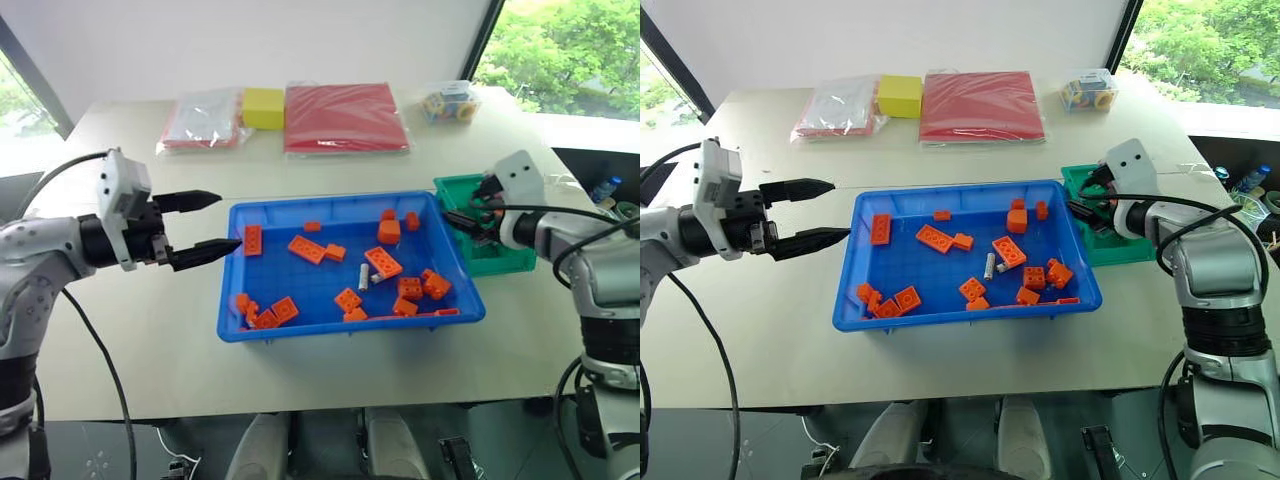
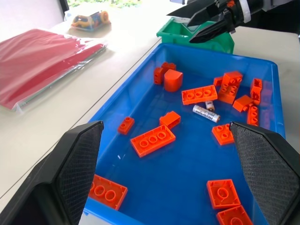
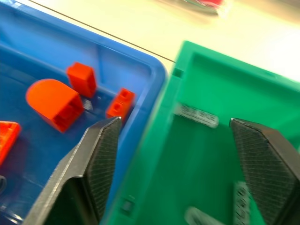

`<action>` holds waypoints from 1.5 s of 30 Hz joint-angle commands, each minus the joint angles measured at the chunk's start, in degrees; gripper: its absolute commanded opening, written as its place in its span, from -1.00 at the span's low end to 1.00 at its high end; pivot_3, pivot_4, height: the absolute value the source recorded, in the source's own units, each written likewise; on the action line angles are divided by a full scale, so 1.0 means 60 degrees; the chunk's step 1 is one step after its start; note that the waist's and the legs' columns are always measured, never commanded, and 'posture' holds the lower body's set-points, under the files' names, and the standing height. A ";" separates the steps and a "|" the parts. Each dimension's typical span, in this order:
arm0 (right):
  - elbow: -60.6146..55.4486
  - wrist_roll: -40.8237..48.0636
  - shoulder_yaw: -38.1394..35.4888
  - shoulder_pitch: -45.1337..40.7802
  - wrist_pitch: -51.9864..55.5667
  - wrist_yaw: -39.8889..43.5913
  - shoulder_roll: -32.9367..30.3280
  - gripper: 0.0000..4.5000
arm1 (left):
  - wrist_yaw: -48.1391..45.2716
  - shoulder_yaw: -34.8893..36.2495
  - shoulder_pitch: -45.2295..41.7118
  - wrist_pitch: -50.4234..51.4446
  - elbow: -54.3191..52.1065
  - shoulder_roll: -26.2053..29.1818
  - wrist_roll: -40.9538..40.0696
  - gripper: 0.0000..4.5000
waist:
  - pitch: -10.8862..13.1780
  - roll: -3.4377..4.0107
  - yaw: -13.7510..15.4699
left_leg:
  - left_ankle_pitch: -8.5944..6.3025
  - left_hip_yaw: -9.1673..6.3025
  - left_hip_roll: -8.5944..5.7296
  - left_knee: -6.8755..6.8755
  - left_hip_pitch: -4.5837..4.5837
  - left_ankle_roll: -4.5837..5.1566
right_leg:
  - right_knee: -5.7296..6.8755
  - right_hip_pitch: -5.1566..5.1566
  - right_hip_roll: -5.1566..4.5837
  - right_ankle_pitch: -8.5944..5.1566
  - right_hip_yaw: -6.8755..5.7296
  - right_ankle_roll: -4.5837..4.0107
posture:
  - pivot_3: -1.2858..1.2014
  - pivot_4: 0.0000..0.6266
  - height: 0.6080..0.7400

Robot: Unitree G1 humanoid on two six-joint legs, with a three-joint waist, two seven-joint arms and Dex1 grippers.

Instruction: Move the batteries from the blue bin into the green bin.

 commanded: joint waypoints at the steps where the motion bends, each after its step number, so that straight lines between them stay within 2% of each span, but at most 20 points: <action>1: -0.0909 0.0509 -0.0050 -0.0491 -0.0027 0.0141 0.0368 0.71 | -0.0032 0.0181 -0.0123 -0.0134 -0.0037 0.0032 0.0013 1.00 | 0.0000 0.0000 0.0001 | 0.0000 0.0000 0.0000 0.0001 0.0000 0.0000 | 0.0000 0.0000 0.0000 0.0000 0.0000 0.0000 | 0.03 -0.52 0.94; 4: -0.2111 0.1506 0.0532 -0.0657 0.1123 0.0464 0.1110 0.71 | 0.0002 0.0175 -0.0107 -0.0098 -0.0101 0.0014 -0.0008 1.00 | 0.0000 0.0000 -0.0065 | 0.0000 -0.0003 0.0006 -0.0001 0.0002 0.0000 | 0.0005 -0.0002 0.0005 0.0000 0.0001 0.0001 | 0.03 -0.52 0.94; 9: -0.3029 0.1781 0.1892 -0.0102 0.2293 0.0295 0.1486 0.71 | 0.0085 0.0213 0.0029 -0.0029 -0.0306 0.0014 -0.0047 1.00 | -0.0002 -0.0004 0.0044 | 0.0000 -0.0027 0.0006 -0.0002 -0.0004 0.0000 | 0.0007 -0.0003 0.0011 -0.0001 0.0000 -0.0001 | 0.03 -0.52 0.94; 15: -0.3106 0.2231 0.1964 0.0241 0.3405 0.0008 0.1946 0.71 | 0.0082 0.0452 0.0268 0.0110 -0.0491 0.0132 -0.0248 1.00 | -0.0002 -0.0007 0.0020 | 0.0000 -0.0030 -0.0013 0.0019 -0.0010 0.0000 | -0.0003 0.0006 -0.0007 -0.0001 0.0001 -0.0002 | 0.03 -0.52 0.94; 30: -0.1890 0.1971 0.2684 0.0106 0.3099 -0.0398 0.2596 0.71 | 0.0308 0.0616 0.0402 0.0224 -0.0755 0.0125 -0.0349 1.00 | -0.0002 -0.0007 -0.0015 | 0.0000 -0.0032 -0.0002 0.0006 -0.0007 -0.0001 | 0.0011 -0.0007 0.0008 -0.0001 -0.0004 -0.0001 | 0.03 -0.52 0.94; 31: -0.1891 0.1960 0.2740 0.0098 0.3069 -0.0412 0.2626 0.49 | 0.0311 0.0626 0.0398 0.0219 -0.0743 0.0117 -0.0342 1.00 | -0.0002 -0.0007 -0.0012 | 0.0000 -0.0032 -0.0002 0.0006 -0.0007 -0.0001 | 0.0011 -0.0007 0.0008 -0.0001 -0.0005 -0.0001 | 0.03 -0.52 0.94; 32: -0.1896 0.1953 0.2771 0.0095 0.3046 -0.0418 0.2638 0.36 | 0.0312 0.0633 0.0397 0.0219 -0.0739 0.0111 -0.0337 1.00 | -0.0002 -0.0007 -0.0008 | 0.0000 -0.0032 -0.0002 0.0005 -0.0007 -0.0001 | 0.0011 -0.0007 0.0008 -0.0001 -0.0005 -0.0001 | 0.03 -0.52 0.94; 33: -0.1897 0.1932 0.2798 0.0087 0.3023 -0.0436 0.2643 0.08 | 0.0307 0.0634 0.0397 0.0203 -0.0721 0.0101 -0.0326 1.00 | -0.0002 -0.0007 -0.0008 | 0.0000 -0.0032 -0.0003 0.0006 -0.0008 -0.0001 | 0.0011 -0.0007 0.0008 -0.0001 -0.0006 -0.0001 | 0.03 -0.52 0.94; 36: -0.2013 0.1980 0.2729 0.0017 0.3100 -0.0459 0.2600 -0.54 | 0.0342 0.0628 0.0388 0.0178 -0.0704 0.0059 -0.0319 1.00 | -0.0002 -0.0007 -0.0006 | 0.0000 -0.0031 -0.0004 0.0007 -0.0008 -0.0001 | 0.0010 -0.0005 0.0007 -0.0001 -0.0006 -0.0001 | 0.03 -0.52 0.94; 37: -0.2187 0.2073 0.2573 -0.0095 0.3233 -0.0452 0.2548 -0.83 | 0.0354 0.0609 0.0378 0.0158 -0.0686 0.0038 -0.0304 1.00 | -0.0002 -0.0007 -0.0005 | 0.0000 -0.0032 -0.0004 0.0008 -0.0007 -0.0001 | 0.0010 -0.0005 0.0007 -0.0001 -0.0007 -0.0001 | 0.03 -0.52 0.94; 38: -0.2309 0.2139 0.2464 -0.0174 0.3325 -0.0449 0.2512 -0.96 | 0.0360 0.0594 0.0372 0.0143 -0.0673 0.0025 -0.0292 1.00 | -0.0002 -0.0007 0.0000 | 0.0000 -0.0032 -0.0004 0.0007 -0.0007 -0.0001 | 0.0010 -0.0005 0.0007 -0.0001 -0.0007 -0.0001 | 0.03 -0.52 0.94; 40: -0.2659 0.2372 0.2015 -0.0470 0.3663 -0.0420 0.2387 -0.95 | 0.0378 0.0566 0.0351 0.0117 -0.0642 -0.0008 -0.0273 1.00 | -0.0001 -0.0006 0.0001 | 0.0000 -0.0032 -0.0004 0.0007 -0.0008 -0.0001 | 0.0011 -0.0006 0.0007 0.0000 -0.0007 -0.0001 | 0.03 -0.52 0.94; 42: -0.2861 0.2644 0.0943 -0.1139 0.4086 -0.0342 0.1954 -0.95 | 0.0391 0.0523 0.0302 0.0081 -0.0599 -0.0037 -0.0248 1.00 | 0.0002 -0.0001 0.0002 | 0.0000 -0.0031 -0.0005 0.0008 -0.0010 -0.0001 | 0.0010 -0.0008 0.0007 0.0000 -0.0006 -0.0001 | 0.03 -0.52 0.94; 45: -0.2579 0.2699 -0.0180 -0.1751 0.4226 -0.0207 0.0867 -0.95 | 0.0370 0.0489 0.0246 0.0054 -0.0529 -0.0051 -0.0236 1.00 | 0.0002 -0.0002 0.0051 | 0.0000 -0.0030 -0.0006 0.0010 -0.0011 -0.0001 | 0.0007 -0.0006 0.0005 0.0000 -0.0008 -0.0001 | 0.03 -0.52 0.94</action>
